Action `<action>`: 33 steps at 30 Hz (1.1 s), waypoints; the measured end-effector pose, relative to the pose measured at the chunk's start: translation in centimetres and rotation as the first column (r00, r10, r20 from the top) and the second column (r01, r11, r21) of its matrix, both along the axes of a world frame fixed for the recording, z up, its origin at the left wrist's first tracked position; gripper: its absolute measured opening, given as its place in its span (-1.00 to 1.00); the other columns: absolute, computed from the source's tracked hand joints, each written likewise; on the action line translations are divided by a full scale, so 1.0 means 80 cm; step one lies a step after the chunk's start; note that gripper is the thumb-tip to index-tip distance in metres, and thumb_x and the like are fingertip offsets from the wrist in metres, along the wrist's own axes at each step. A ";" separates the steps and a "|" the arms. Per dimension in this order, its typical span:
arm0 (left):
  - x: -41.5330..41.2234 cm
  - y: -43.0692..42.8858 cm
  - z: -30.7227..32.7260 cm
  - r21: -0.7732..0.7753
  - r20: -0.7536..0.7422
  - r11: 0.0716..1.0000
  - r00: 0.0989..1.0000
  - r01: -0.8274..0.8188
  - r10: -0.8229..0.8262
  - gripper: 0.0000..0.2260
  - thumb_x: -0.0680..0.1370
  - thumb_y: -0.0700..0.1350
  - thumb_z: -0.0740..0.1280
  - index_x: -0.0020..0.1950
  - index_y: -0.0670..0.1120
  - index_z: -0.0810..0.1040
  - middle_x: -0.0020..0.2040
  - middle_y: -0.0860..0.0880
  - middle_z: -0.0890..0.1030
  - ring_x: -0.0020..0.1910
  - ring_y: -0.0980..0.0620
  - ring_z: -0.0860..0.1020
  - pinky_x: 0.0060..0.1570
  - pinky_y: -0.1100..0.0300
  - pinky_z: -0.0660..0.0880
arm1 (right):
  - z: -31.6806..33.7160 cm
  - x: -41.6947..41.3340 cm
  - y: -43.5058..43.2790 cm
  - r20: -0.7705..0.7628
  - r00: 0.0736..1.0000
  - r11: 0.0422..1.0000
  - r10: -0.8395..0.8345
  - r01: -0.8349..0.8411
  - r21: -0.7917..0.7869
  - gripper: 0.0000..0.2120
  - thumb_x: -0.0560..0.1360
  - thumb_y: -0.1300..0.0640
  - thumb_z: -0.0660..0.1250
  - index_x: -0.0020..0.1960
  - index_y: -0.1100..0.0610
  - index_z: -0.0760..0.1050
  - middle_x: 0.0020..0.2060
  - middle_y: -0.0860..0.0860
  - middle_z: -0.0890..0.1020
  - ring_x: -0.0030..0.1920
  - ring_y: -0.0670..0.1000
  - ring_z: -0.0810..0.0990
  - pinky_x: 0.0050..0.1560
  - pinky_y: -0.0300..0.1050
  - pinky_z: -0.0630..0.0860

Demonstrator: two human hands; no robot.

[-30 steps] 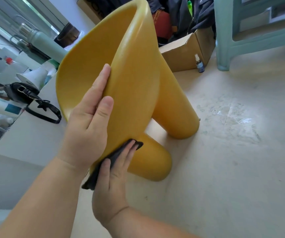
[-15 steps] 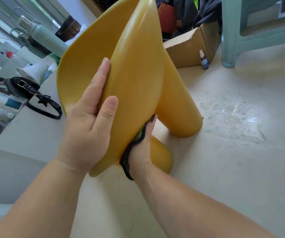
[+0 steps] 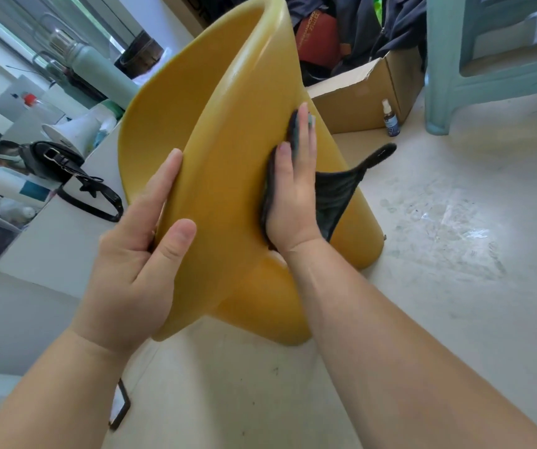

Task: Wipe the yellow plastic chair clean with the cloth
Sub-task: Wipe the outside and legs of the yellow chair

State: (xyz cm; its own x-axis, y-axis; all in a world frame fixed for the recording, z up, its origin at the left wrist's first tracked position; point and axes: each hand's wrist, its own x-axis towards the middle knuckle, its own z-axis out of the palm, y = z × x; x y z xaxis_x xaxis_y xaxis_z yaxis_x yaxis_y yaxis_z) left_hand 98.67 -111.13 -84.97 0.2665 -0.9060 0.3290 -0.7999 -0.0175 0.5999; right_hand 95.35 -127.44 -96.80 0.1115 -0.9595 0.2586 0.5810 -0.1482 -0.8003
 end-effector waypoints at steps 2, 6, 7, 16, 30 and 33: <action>-0.001 0.021 -0.003 -0.009 -0.047 1.000 0.999 -0.014 0.014 -0.56 0.59 0.11 0.26 0.46 0.38 0.32 0.51 0.11 0.38 0.48 0.04 0.37 0.35 -0.07 0.46 | 0.003 0.002 -0.042 0.093 0.991 0.994 0.099 -0.102 0.030 -0.32 0.59 -0.34 0.05 0.65 -0.14 0.05 0.65 -0.11 0.08 0.64 -0.09 -0.01 0.62 0.20 0.00; -0.002 0.051 -0.001 -0.004 -0.088 0.997 0.993 -0.076 0.076 -0.56 0.59 0.04 0.23 0.45 0.36 0.35 0.49 0.02 0.41 0.46 -0.08 0.39 0.32 -0.26 0.43 | -0.001 0.018 -0.017 0.182 0.969 0.972 0.167 -0.193 0.133 -0.38 0.55 -0.40 0.10 0.58 -0.30 0.14 0.63 -0.19 0.13 0.63 -0.13 0.05 0.62 0.18 0.02; -0.004 0.055 0.001 0.007 -0.089 0.994 0.990 -0.108 0.108 -0.57 0.61 0.00 0.22 0.44 0.35 0.36 0.41 0.00 0.49 0.38 -0.09 0.46 0.25 -0.29 0.48 | -0.004 0.019 0.001 0.181 0.970 0.964 0.161 -0.194 0.182 -0.38 0.56 -0.40 0.09 0.58 -0.30 0.14 0.63 -0.20 0.13 0.62 -0.14 0.04 0.62 0.16 0.01; -0.061 -0.038 0.077 -0.227 0.527 0.867 0.693 -0.443 0.492 -0.68 0.61 0.22 0.18 0.28 0.16 0.51 -0.13 0.14 0.62 -0.12 0.08 0.56 -0.01 0.10 0.47 | -0.004 0.023 0.242 -0.070 0.890 0.886 0.450 -0.436 0.161 -0.32 0.69 -0.15 0.03 0.53 -0.34 -0.44 0.56 -0.29 -0.38 0.54 -0.33 -0.32 0.61 -0.15 -0.21; -0.008 -0.004 0.064 0.090 0.761 0.880 0.602 -0.467 0.242 -0.52 0.67 -0.01 0.16 0.59 0.18 0.18 0.39 0.03 0.45 0.33 -0.02 0.37 0.16 0.12 0.27 | -0.101 0.050 0.129 -0.643 0.759 0.991 0.105 -0.131 0.008 -0.44 0.66 -0.23 -0.15 0.58 -0.33 -0.31 0.66 -0.08 -0.15 0.65 0.08 -0.21 0.58 0.33 -0.13; -0.004 0.010 0.058 0.062 0.769 0.889 0.590 -0.453 0.247 -0.53 0.68 -0.02 0.13 0.59 0.20 0.16 0.36 0.03 0.47 0.28 -0.05 0.41 0.05 0.08 0.31 | -0.170 0.038 0.155 -0.712 0.651 0.964 0.263 -0.198 0.175 -0.39 0.63 -0.25 -0.13 0.42 -0.39 -0.55 0.64 -0.04 -0.29 0.63 0.12 -0.29 0.58 0.30 -0.13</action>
State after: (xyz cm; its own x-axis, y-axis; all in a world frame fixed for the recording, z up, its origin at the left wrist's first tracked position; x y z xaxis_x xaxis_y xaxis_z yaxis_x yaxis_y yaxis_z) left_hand 98.37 -110.33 -80.33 0.3477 -0.8665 0.3582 -0.8650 -0.4439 -0.2339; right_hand 98.39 -115.02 -110.40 0.4525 -0.8889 -0.0714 -0.1792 -0.0122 -0.9837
